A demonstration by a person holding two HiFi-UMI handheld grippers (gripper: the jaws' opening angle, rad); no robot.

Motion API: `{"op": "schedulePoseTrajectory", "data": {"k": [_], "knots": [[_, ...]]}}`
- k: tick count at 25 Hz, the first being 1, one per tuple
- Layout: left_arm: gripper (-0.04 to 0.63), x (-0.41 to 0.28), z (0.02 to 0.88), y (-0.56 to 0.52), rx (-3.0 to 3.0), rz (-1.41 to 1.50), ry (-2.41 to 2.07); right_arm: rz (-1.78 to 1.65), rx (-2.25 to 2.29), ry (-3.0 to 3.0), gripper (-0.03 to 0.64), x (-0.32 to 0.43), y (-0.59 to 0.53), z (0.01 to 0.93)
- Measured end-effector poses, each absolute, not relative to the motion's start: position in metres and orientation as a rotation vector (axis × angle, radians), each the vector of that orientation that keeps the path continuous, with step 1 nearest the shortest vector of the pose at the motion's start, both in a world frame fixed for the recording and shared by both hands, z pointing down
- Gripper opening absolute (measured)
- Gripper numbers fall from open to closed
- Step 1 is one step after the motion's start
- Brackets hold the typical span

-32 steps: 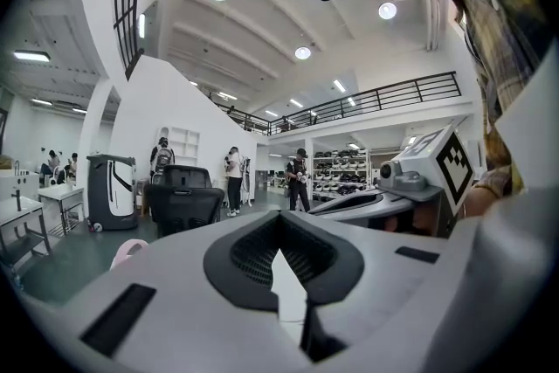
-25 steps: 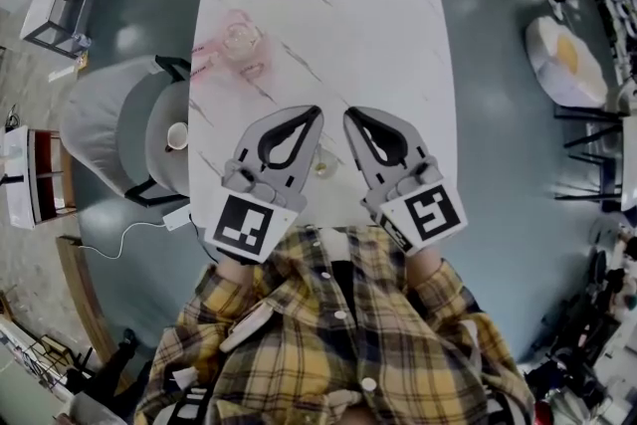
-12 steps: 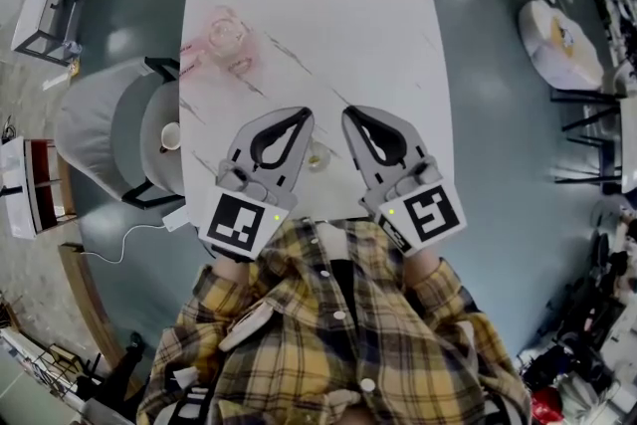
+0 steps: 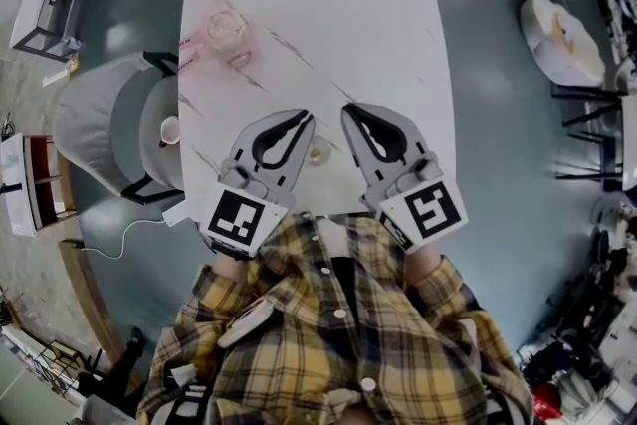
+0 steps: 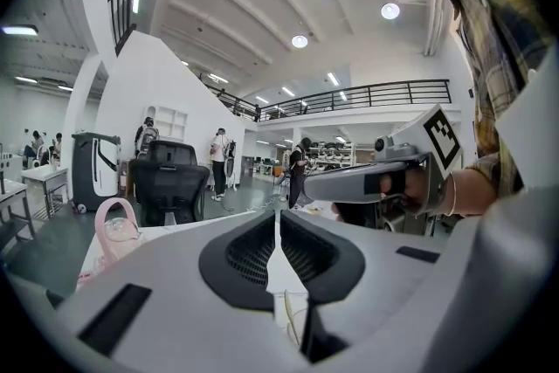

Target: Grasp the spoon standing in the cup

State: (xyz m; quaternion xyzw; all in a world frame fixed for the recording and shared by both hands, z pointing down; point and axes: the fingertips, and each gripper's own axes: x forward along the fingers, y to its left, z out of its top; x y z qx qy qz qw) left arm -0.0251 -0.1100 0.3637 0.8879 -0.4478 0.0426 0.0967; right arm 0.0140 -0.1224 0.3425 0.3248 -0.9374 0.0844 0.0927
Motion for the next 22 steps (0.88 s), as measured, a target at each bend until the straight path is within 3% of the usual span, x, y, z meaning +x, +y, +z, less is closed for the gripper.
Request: {"op": "schedulePoseTrajectory", "data": {"k": [10,22], "knots": [[0.091,-0.018,0.395,-0.102,2.603,0.180,-1.214,0.274,0.959,-2.767,0.035,0.012,-0.119,0.351],[0.114,-0.014,0.427,-0.099,2.601,0.249,-1.132,0.310,0.972,-2.726,0.035,0.020,-0.116,0.368]]}}
